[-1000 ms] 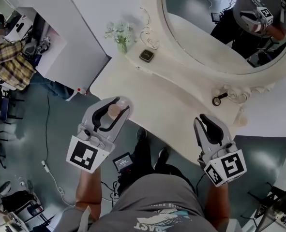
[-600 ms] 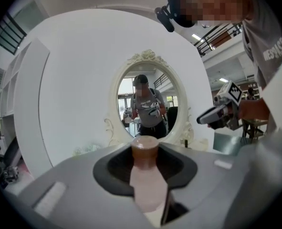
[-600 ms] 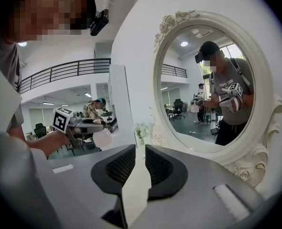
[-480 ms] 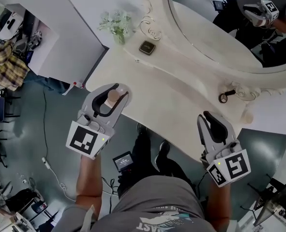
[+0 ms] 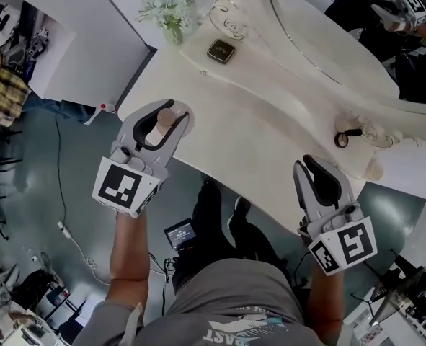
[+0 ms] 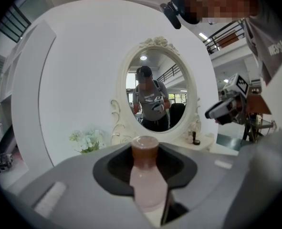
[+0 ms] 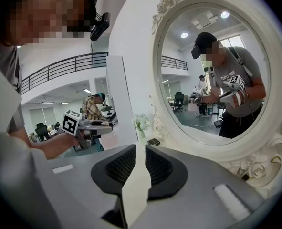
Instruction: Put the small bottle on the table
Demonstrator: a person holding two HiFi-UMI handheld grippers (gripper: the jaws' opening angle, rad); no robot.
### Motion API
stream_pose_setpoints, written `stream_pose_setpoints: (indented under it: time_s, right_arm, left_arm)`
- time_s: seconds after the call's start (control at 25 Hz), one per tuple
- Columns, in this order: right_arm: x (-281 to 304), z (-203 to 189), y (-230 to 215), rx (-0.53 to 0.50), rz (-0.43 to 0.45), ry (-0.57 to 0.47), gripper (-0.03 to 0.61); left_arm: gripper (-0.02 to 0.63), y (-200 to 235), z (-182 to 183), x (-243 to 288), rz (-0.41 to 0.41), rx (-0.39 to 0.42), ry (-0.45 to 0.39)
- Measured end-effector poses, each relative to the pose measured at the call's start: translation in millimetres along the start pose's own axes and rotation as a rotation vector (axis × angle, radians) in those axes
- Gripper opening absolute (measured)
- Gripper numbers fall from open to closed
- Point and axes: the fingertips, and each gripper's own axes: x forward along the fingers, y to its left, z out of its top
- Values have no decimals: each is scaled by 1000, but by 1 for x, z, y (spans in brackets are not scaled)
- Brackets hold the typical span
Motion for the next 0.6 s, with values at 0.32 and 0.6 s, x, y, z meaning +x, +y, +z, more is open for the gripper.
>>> stream_pose_setpoints:
  time_s: [0.32,0.6]
  right_arm:
    - [24,-17,-6,11,4,40,66]
    - [44,-35,-10,22,9,74,66]
  left_arm:
    - [124,13,-30,27,-14,-18,18]
    - [124,22,-63,48,-28,-39,41]
